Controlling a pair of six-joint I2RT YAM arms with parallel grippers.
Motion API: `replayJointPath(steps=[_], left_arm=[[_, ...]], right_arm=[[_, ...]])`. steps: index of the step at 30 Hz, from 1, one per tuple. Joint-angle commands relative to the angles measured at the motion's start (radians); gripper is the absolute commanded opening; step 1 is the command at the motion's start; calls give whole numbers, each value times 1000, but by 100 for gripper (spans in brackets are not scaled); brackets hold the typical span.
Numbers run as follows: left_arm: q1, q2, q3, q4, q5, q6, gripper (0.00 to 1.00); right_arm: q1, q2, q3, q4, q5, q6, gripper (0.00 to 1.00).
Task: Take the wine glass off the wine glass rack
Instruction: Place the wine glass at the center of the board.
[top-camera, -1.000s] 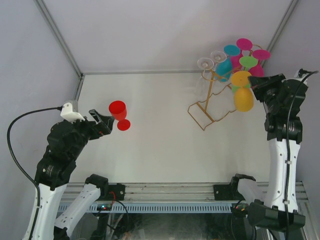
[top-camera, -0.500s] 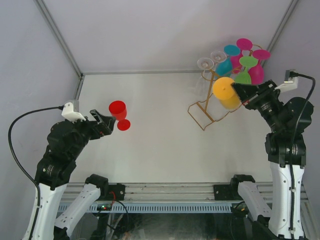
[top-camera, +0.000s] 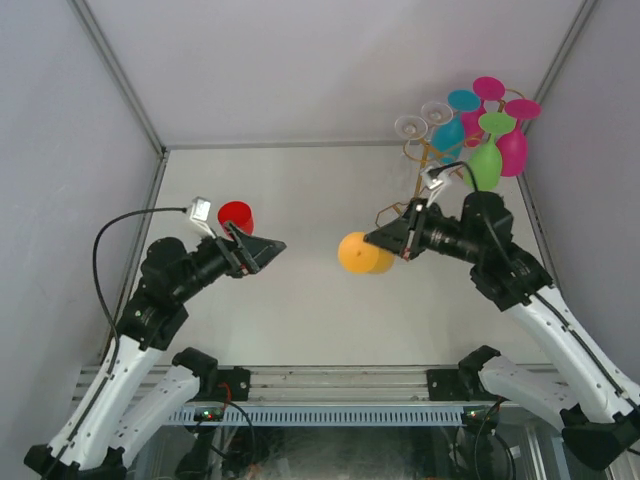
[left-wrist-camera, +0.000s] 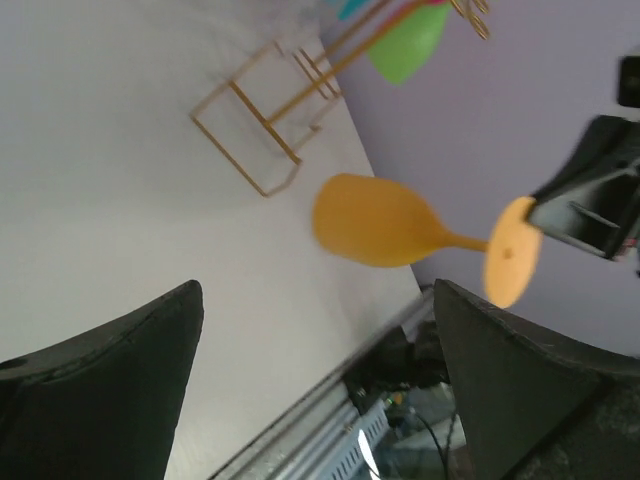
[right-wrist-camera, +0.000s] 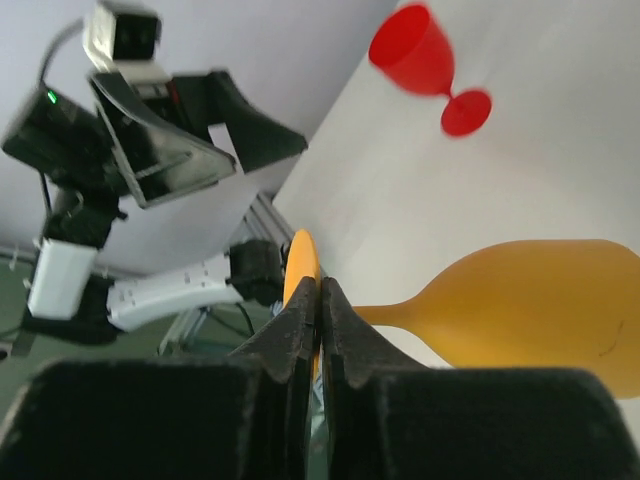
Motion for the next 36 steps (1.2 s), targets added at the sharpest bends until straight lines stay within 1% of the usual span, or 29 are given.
replayJointPath(steps=[1, 5, 6, 8, 14, 19, 25, 33, 36], left_arm=[[-82, 42, 25, 205, 147, -62, 100], [-165, 61, 4, 286, 158, -72, 100], [-175, 70, 0, 305, 180, -74, 100], [-180, 94, 0, 312, 220, -71, 98], [-194, 119, -12, 312, 269, -51, 94], [-204, 142, -21, 325, 302, -49, 85], [-232, 158, -32, 365, 320, -63, 66], [-245, 171, -54, 435, 330, -95, 48], [-245, 178, -56, 459, 340, -106, 40]], right_arm=[[144, 15, -57, 146, 90, -24, 0], [221, 34, -140, 283, 124, 38, 0], [235, 37, -156, 335, 123, 51, 0], [256, 39, -181, 388, 128, 65, 0], [273, 31, -196, 416, 124, 46, 0], [273, 18, -196, 415, 106, 36, 0], [273, 18, -197, 434, 89, 45, 0], [273, 14, -199, 441, 73, 49, 0], [273, 11, -199, 439, 74, 47, 0]])
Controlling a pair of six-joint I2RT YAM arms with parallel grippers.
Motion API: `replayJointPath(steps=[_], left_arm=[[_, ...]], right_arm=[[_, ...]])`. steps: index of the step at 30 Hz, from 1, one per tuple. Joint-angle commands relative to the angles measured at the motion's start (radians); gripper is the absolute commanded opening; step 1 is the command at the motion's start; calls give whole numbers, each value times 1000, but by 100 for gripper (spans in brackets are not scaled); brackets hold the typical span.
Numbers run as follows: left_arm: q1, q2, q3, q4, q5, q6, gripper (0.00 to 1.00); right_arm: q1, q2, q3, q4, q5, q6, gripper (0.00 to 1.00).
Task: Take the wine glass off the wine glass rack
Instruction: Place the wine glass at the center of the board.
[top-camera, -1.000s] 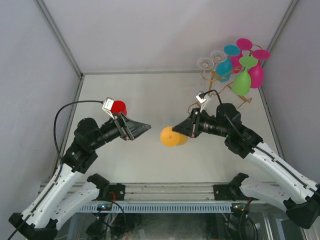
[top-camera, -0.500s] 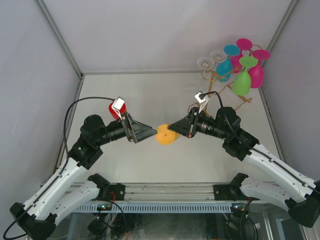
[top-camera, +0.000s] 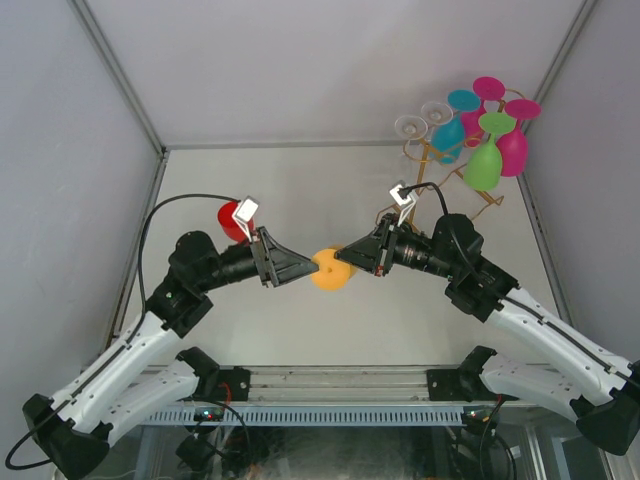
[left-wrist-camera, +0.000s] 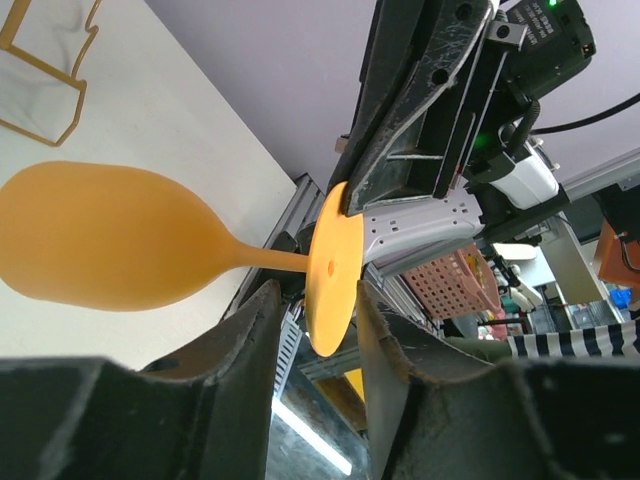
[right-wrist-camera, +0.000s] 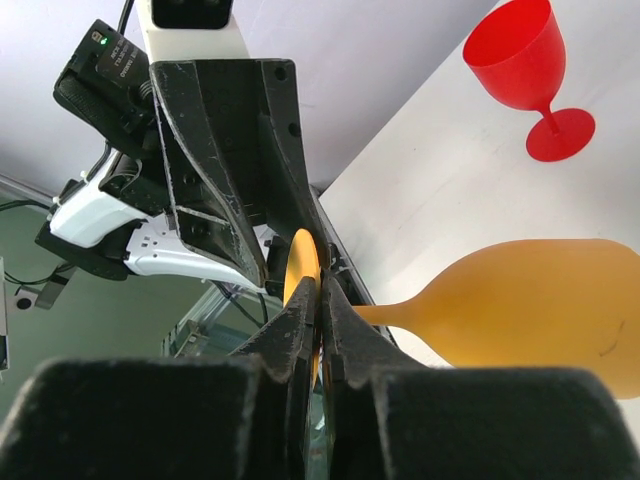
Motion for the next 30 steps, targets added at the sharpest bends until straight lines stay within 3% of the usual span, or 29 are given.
replayJointPath(steps=[1, 10, 15, 17, 20, 22, 24, 26, 30], left_arm=[[-7, 3, -13, 101, 38, -31, 38], [-13, 23, -20, 114, 85, -25, 20], [-18, 31, -12, 117, 90, -21, 1], [-18, 27, -10, 116, 74, -15, 0], [-18, 14, 2, 101, 49, 13, 0], [-18, 8, 23, 52, 32, 58, 0], [-18, -3, 44, -7, 5, 104, 0], [-18, -16, 65, -61, -21, 147, 0], [-17, -45, 92, -143, -77, 208, 0]], right_arm=[[7, -24, 9, 63, -9, 2, 0], [8, -38, 9, 61, -14, 2, 0], [8, -40, 9, 60, -25, -2, 0], [8, -37, 9, 58, -38, 1, 0], [7, -38, 10, 47, -44, -1, 15], [7, -49, 10, 22, -24, -8, 32], [6, -71, 10, -19, 12, -21, 56], [3, -93, 10, -68, 60, -34, 70], [-1, -125, 9, -136, 123, -42, 76]])
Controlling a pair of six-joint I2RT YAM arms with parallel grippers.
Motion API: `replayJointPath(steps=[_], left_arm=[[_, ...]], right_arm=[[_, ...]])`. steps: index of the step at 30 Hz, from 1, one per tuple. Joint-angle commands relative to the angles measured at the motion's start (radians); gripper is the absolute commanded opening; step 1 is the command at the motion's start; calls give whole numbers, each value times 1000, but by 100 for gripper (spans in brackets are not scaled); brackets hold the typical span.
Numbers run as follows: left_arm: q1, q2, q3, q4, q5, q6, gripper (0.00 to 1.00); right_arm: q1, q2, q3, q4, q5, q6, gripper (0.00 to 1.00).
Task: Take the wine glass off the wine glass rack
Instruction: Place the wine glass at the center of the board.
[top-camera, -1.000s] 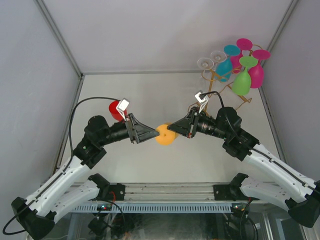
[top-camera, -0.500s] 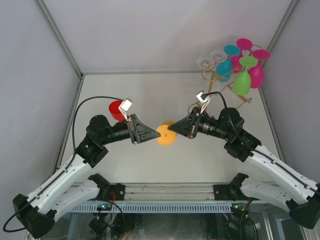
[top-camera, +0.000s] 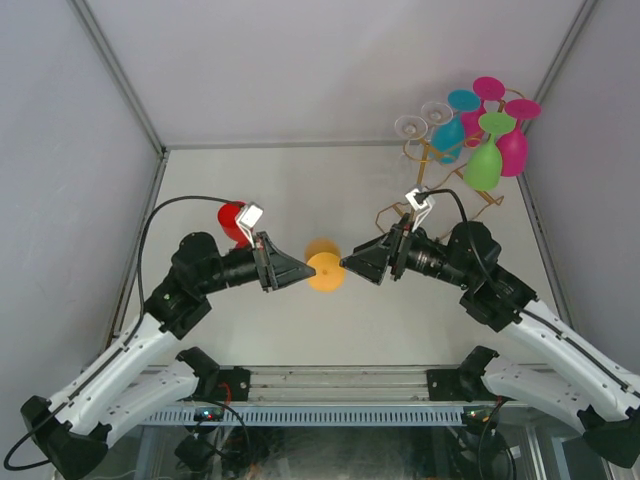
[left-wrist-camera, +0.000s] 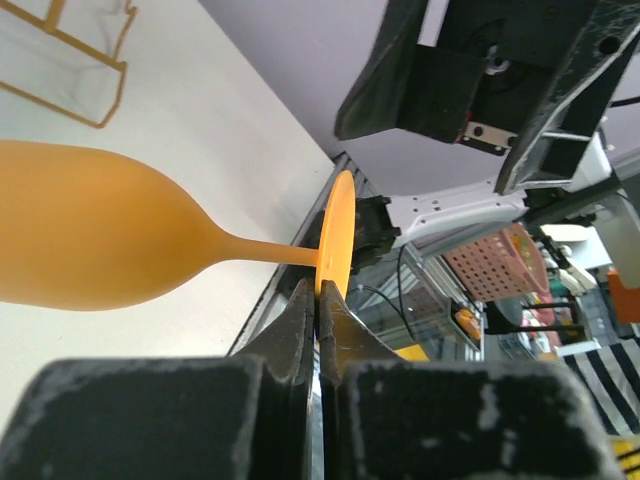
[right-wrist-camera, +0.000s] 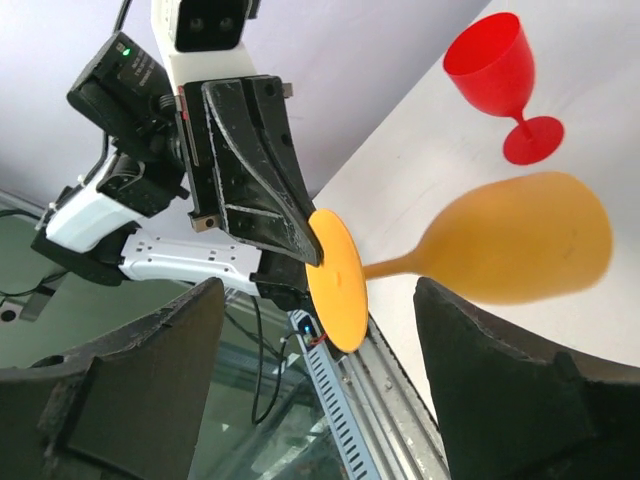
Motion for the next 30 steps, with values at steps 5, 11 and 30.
replayJointPath(steps=[5, 11, 30], left_arm=[[-5, -84, 90, -82, -116, 145, 0], [-5, -121, 85, -75, -155, 164, 0], [-5, -157, 61, -2, -152, 131, 0]], right_arm=[[1, -34, -21, -26, 17, -7, 77], [38, 29, -103, 204, -82, 59, 73], [162, 154, -123, 455, 40, 103, 58]])
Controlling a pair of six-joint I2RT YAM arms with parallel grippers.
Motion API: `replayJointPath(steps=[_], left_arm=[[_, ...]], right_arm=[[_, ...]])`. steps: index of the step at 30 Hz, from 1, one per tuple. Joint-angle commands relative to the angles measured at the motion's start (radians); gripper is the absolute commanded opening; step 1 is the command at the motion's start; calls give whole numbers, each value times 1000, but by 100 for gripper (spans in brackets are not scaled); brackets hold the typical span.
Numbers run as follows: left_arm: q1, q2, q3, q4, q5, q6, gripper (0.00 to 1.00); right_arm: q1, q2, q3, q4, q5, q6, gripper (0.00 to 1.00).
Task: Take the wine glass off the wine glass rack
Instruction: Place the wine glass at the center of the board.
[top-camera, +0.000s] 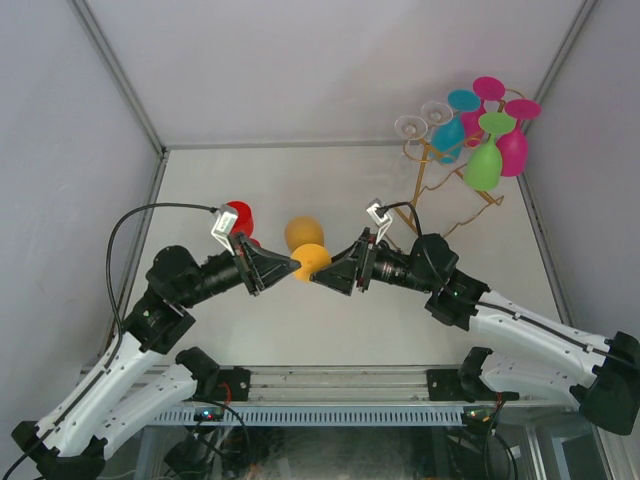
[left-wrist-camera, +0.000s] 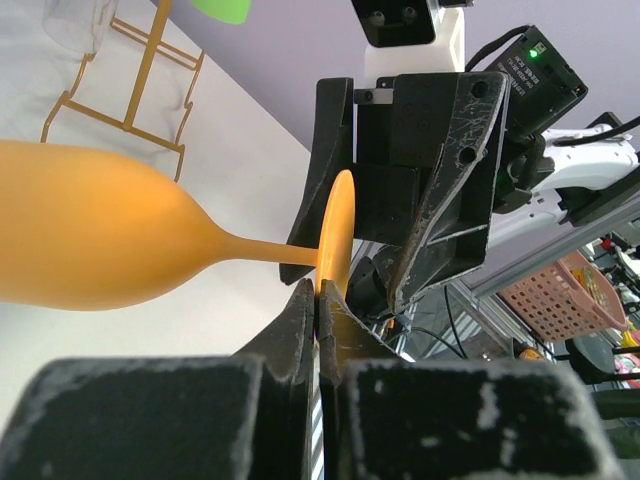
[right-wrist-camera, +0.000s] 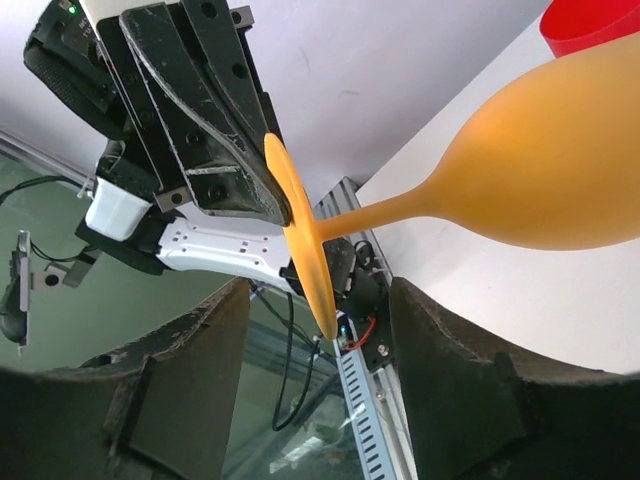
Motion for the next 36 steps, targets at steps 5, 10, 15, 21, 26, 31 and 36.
replayJointPath(steps=[5, 10, 15, 21, 26, 31, 36], left_arm=[[-5, -14, 28, 96, 2, -29, 0], [-5, -17, 21, 114, -3, -58, 0], [-5, -16, 19, 114, 4, -60, 0], [-5, -15, 18, 114, 3, -65, 0], [-5, -16, 16, 114, 3, -66, 0], [-5, -16, 17, 109, -3, -69, 0], [-5, -18, 19, 109, -7, -66, 0]], right_arm=[[7, 0, 12, 85, 3, 45, 51], [9, -4, 12, 74, -4, 46, 42], [9, -6, 11, 94, -11, 67, 37], [10, -4, 11, 96, -9, 75, 35], [10, 2, 12, 117, -7, 94, 32], [12, 15, 11, 142, -4, 114, 28], [13, 23, 13, 143, -4, 117, 26]])
